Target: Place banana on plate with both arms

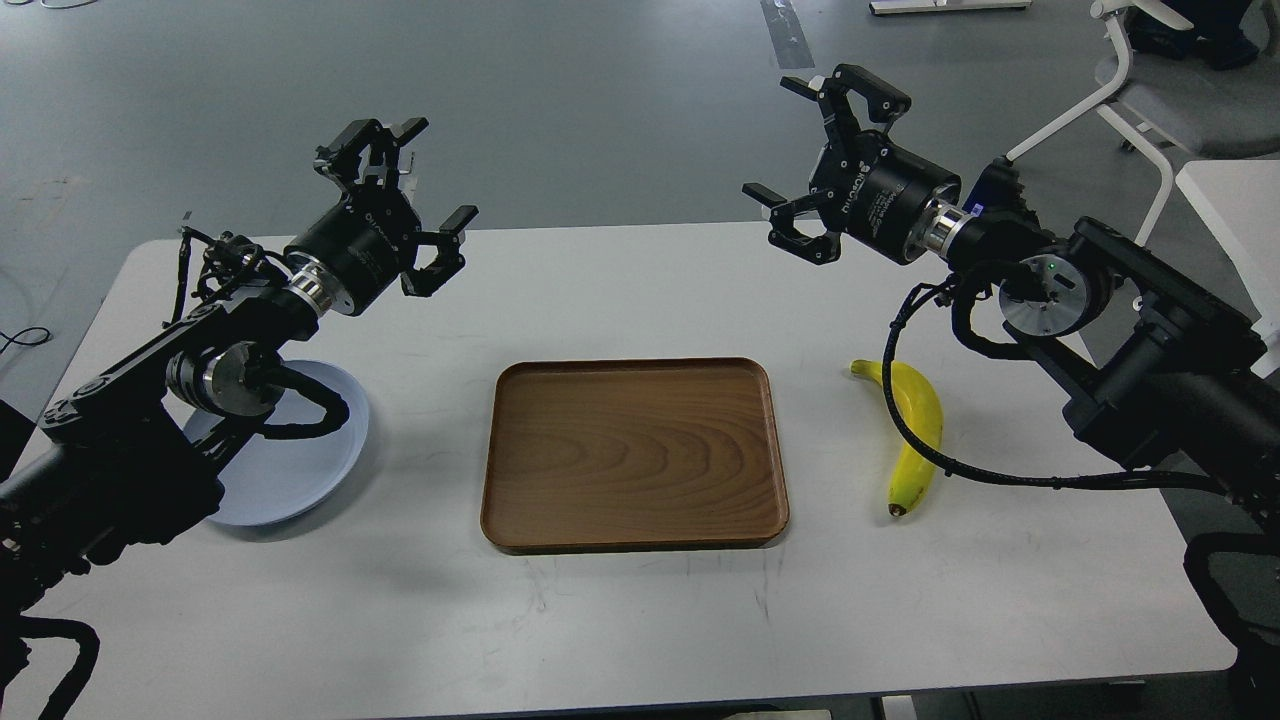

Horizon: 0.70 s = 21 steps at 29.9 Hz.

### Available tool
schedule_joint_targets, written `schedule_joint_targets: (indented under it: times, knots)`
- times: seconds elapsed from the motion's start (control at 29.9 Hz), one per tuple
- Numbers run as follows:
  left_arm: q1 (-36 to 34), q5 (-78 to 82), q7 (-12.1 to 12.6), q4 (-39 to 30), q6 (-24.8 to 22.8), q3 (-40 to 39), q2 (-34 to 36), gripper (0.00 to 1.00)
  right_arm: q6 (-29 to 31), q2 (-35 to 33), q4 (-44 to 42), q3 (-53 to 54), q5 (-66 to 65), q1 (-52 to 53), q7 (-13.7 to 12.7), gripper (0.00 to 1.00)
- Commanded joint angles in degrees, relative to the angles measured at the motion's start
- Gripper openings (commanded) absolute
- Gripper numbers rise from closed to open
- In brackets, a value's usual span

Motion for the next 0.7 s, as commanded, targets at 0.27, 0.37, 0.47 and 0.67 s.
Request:
schedule_joint_targets:
  times: [0.27, 0.37, 0.47, 0.67]
  knots:
    - [-1.04, 3.84, -0.44, -0.09, 0.23, 0.00, 0.02, 0.98, 0.00, 0.02, 0.01, -0.08, -0.10, -0.25, -0.08, 1.00]
    - [-1.13, 9.65, -2.28, -0.79, 0.75, -0.09, 0.02, 0.98, 0.00, 0.02, -0.08, -0.08, -0.18, -0.42, 0.01, 1.00]
    - [-1.48, 17.89, -7.19, -3.59, 5.30, 0.00, 0.37, 0.98, 0.00, -0.07, -0.08, -0.08, -0.54, -0.51, 0.01, 1.00]
    - [-1.48, 41.77, -8.62, -8.78, 17.34, 0.18, 1.43, 0.98, 0.00, -0.68, -0.17, -0.08, -0.54, -0.51, 0.18, 1.00]
